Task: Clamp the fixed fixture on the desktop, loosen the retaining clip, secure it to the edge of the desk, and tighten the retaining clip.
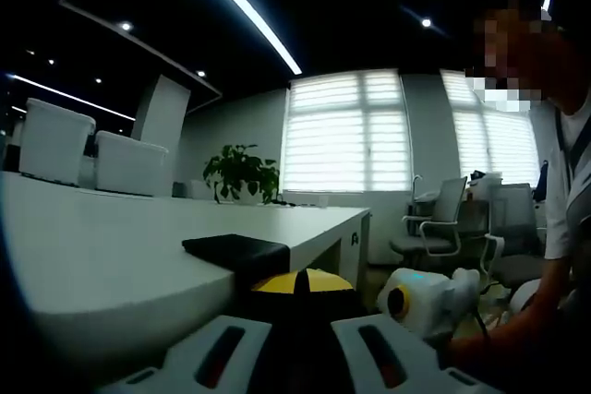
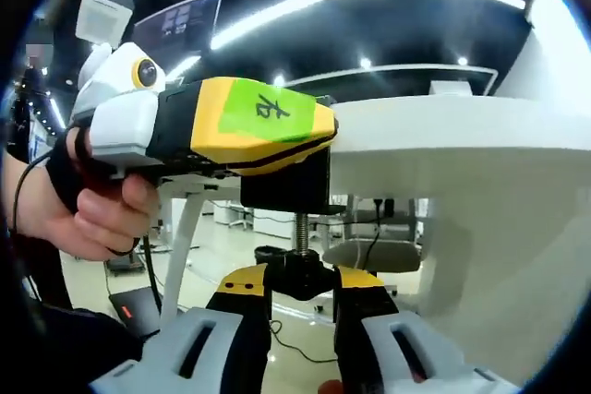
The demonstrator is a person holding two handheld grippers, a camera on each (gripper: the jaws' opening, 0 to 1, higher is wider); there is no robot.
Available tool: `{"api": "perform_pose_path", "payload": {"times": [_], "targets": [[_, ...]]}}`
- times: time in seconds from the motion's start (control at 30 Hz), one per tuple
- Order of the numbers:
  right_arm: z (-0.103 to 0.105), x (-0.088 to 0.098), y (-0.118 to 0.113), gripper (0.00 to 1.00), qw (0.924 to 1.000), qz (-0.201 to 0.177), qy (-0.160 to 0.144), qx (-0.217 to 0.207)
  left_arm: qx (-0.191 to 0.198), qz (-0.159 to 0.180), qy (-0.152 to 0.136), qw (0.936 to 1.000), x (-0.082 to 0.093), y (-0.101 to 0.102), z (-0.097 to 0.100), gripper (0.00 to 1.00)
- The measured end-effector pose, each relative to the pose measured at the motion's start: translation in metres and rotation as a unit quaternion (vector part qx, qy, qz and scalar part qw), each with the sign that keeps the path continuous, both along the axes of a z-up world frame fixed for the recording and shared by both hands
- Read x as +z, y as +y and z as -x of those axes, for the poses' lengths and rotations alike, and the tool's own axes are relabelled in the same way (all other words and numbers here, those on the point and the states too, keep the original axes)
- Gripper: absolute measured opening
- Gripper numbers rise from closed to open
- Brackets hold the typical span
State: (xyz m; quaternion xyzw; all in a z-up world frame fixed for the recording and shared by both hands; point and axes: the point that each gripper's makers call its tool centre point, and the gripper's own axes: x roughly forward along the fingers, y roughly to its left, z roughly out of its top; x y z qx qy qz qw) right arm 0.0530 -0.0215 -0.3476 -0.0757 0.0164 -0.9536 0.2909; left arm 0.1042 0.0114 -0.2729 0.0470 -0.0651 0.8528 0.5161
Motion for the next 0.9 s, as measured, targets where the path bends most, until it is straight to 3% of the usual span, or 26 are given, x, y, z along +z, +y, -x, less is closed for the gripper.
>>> {"api": "perform_pose_path", "payload": {"times": [0.07, 0.3, 0.37, 0.4, 0.43, 0.5, 0.7, 0.9], "targets": [[0.001, 0.0, 0.0, 0.24, 0.9995, 0.0, 0.003, 0.031, 0.0, 0.002, -0.003, 1.0, -0.003, 0.0, 0.0, 0.01], [0.0, 0.002, 0.002, 0.25, 0.9985, -0.015, 0.012, 0.051, 0.0, 0.005, -0.002, 1.0, -0.003, 0.003, -0.001, 0.01], [-0.002, 0.003, 0.003, 0.25, 0.9994, -0.007, 0.01, 0.033, 0.0, 0.006, -0.002, 1.0, -0.003, 0.003, -0.002, 0.01], [-0.003, 0.001, 0.005, 0.26, 0.999, 0.034, -0.027, 0.012, 0.0, 0.005, -0.002, 1.0, -0.002, 0.003, -0.002, 0.01], [-0.003, 0.005, 0.007, 0.26, 0.9971, 0.066, -0.038, -0.003, 0.0, 0.003, -0.003, 1.0, -0.002, 0.003, -0.002, 0.01], [-0.006, 0.013, 0.011, 0.26, 0.9934, 0.106, -0.031, -0.031, -0.001, -0.003, -0.004, 1.0, -0.001, 0.002, -0.002, 0.01], [-0.011, 0.014, -0.005, 0.46, 0.9923, 0.117, -0.03, -0.029, 0.001, -0.008, -0.005, 1.0, -0.001, 0.003, -0.003, 0.01], [-0.001, 0.008, 0.005, 0.41, 0.9939, 0.07, -0.025, -0.081, 0.001, -0.007, -0.004, 1.0, 0.0, 0.002, -0.004, 0.01]]}}
